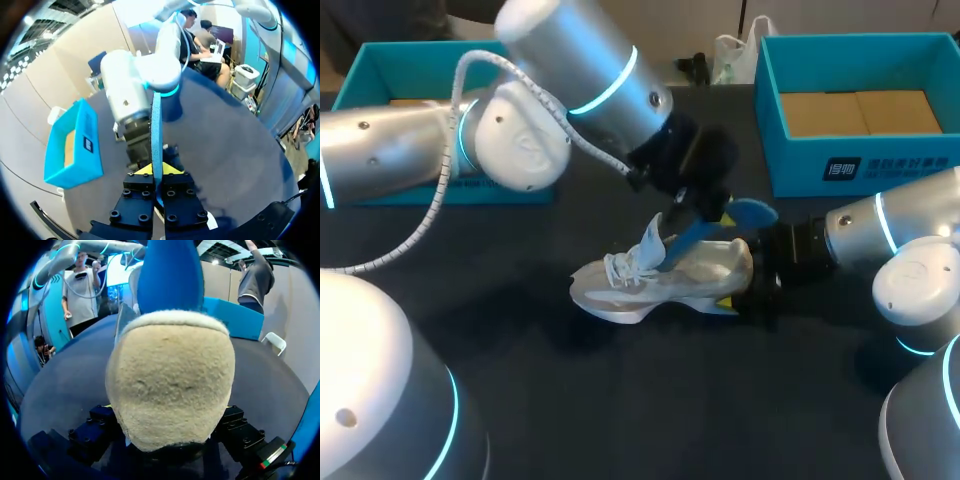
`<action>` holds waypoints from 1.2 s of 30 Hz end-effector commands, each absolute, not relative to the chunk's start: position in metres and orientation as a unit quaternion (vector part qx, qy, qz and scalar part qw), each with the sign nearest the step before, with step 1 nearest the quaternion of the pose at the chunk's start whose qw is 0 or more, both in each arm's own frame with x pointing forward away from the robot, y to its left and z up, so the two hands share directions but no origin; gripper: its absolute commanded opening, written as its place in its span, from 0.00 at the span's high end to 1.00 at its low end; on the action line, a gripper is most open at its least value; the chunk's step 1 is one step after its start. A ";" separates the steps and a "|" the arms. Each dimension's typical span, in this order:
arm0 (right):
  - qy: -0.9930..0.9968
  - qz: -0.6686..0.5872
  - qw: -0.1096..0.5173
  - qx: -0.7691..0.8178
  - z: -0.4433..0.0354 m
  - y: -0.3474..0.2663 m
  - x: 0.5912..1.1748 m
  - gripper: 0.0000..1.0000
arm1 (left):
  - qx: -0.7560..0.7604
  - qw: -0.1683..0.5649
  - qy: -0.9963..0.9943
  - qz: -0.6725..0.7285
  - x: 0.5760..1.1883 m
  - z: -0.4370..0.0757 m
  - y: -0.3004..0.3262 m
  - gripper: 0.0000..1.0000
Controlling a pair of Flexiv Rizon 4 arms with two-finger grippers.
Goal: Take the shoe out of the shoebox, open the shoe tongue, remove and reinsert the insole, then place the shoe into the shoebox
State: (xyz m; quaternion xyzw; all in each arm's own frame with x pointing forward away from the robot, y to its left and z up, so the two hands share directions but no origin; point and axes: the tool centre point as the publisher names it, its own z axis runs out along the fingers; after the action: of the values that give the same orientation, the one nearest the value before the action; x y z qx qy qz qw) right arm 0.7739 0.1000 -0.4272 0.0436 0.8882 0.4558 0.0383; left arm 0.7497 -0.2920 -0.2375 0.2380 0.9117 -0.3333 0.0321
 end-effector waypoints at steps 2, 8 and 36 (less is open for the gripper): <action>0.889 0.453 0.038 0.044 -0.431 0.102 0.775 1.00 | 0.241 0.045 0.899 -0.364 0.740 -0.206 -0.293 1.00; 0.889 0.453 0.038 0.044 -0.431 0.102 0.775 1.00 | 0.232 0.056 0.873 -0.425 0.732 -0.165 -0.302 1.00; 0.889 0.453 0.038 0.044 -0.431 0.102 0.775 1.00 | 0.264 -0.047 0.762 -0.589 0.718 -0.070 -0.308 1.00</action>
State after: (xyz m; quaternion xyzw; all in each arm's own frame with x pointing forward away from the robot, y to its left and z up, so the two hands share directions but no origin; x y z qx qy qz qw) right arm 0.7738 0.0999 -0.4271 0.0436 0.8882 0.4558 0.0383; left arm 0.7157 -0.3057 -0.0688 0.2616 0.7632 -0.5891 -0.0452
